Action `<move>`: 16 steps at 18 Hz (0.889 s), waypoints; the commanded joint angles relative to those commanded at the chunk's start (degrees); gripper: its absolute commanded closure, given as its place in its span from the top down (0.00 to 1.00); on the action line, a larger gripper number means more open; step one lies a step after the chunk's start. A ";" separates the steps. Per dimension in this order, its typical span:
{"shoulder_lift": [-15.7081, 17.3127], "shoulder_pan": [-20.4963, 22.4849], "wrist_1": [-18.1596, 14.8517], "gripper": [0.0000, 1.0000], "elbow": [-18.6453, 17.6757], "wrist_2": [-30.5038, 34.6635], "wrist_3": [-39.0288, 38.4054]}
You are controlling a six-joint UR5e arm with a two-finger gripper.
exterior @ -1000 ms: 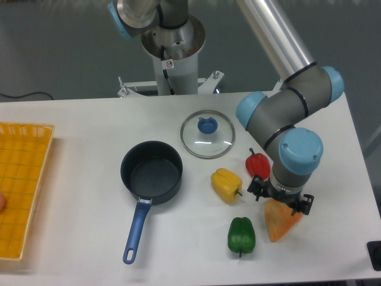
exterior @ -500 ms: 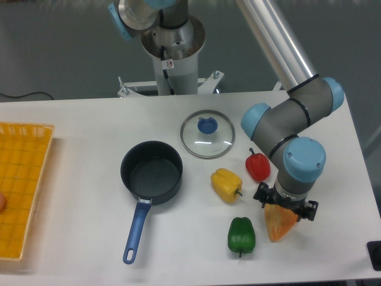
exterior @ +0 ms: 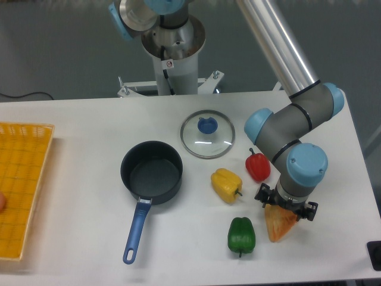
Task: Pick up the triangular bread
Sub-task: 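Close the gripper on the tip of the triangular bread, then lift the gripped bread slice up off the table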
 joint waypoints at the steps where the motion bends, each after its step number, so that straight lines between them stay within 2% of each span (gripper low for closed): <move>1: -0.09 0.00 -0.09 0.90 0.00 0.00 0.26; 2: 0.00 0.00 -0.17 0.83 0.00 0.00 0.44; 5: -0.09 0.09 -0.61 0.54 -0.09 0.09 2.63; 8: -0.09 0.09 -1.49 0.33 -0.09 0.09 3.43; 13: 0.09 0.09 -2.02 0.13 -0.18 0.00 4.22; 16: 0.35 0.00 -2.90 0.06 -0.18 0.00 4.22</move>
